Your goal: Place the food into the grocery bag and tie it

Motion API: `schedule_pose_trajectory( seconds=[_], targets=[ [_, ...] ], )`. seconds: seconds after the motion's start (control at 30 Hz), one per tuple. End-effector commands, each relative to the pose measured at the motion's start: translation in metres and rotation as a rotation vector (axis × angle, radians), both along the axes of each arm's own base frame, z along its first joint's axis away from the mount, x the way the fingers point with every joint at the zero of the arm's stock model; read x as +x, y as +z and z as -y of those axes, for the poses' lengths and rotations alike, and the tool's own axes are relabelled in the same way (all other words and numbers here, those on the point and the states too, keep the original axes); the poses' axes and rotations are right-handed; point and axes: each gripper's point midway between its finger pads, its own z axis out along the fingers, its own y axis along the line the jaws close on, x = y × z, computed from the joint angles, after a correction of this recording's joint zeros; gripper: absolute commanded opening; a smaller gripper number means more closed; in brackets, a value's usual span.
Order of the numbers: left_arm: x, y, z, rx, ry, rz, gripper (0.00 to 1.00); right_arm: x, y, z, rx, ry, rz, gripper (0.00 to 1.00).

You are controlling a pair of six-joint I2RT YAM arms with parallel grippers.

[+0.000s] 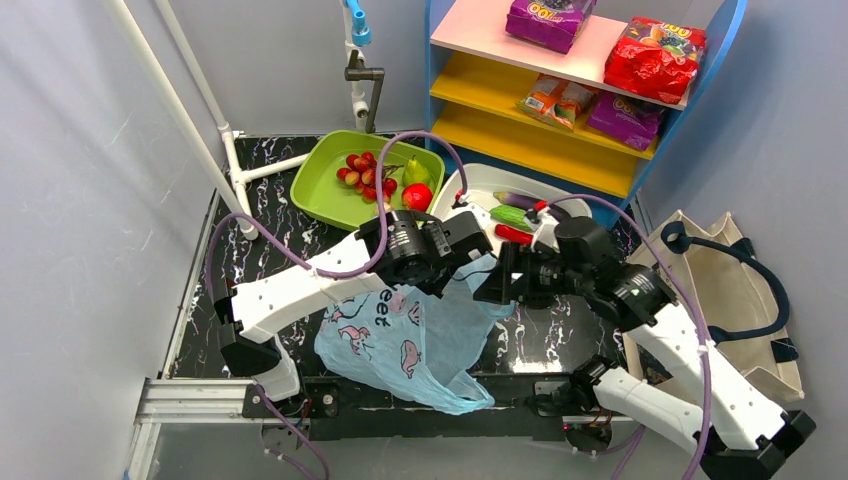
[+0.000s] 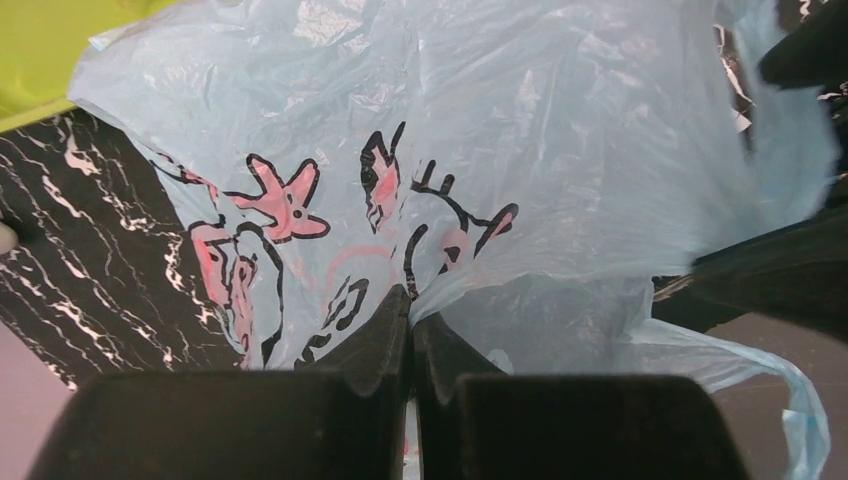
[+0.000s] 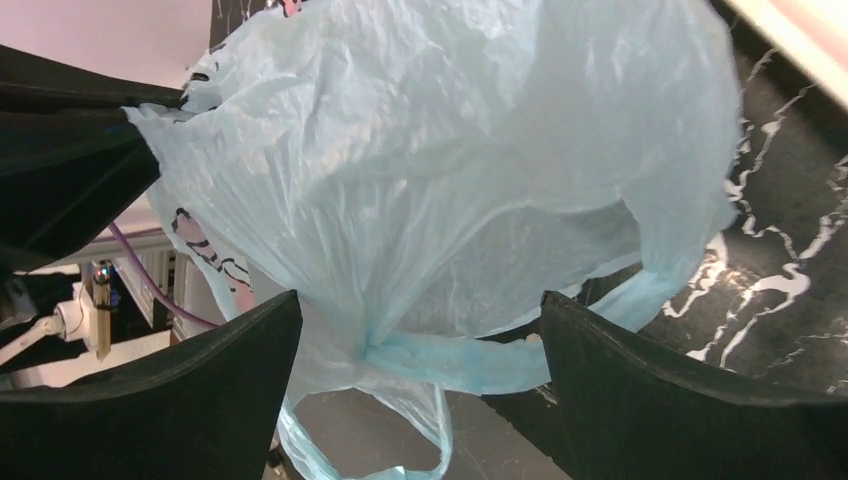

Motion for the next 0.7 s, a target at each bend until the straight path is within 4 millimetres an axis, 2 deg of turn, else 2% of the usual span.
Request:
schedule_pose_trajectory(
  seconds=[0.0,0.1,0.2,0.27,0.43,0.57,0.63,0.67],
  targets=[
    [-0.006,0.016,-0.007,-0.089,0.034,-0.029,0.00,0.015,0.006,-0.023,0.036,-0.018,0.055,0.93],
    [-0.007,0.016,-0.008,-0.098,0.041,-0.039,0.00,0.017,0.008,-0.029,0.040,-0.005,0.061,0.86],
    [-0.008,0.015,-0.010,-0.104,0.052,-0.046,0.00,0.018,0.012,-0.034,0.043,0.012,0.063,0.71],
    [-0.007,0.015,-0.012,-0.108,0.068,-0.054,0.00,0.016,0.018,-0.038,0.060,0.033,0.067,0.68],
    [-0.005,0.015,-0.016,-0.116,0.099,-0.062,0.00,0.007,0.034,-0.050,0.122,0.106,0.085,0.74],
    [-0.003,0.018,-0.018,-0.134,0.118,-0.065,0.00,0.001,0.043,-0.057,0.166,0.143,0.109,0.88],
    [-0.002,0.019,-0.018,-0.146,0.125,-0.071,0.00,0.001,0.043,-0.059,0.175,0.150,0.115,0.90],
    [-0.002,0.020,-0.019,-0.151,0.127,-0.069,0.00,0.002,0.042,-0.059,0.170,0.144,0.114,0.87]
  ],
)
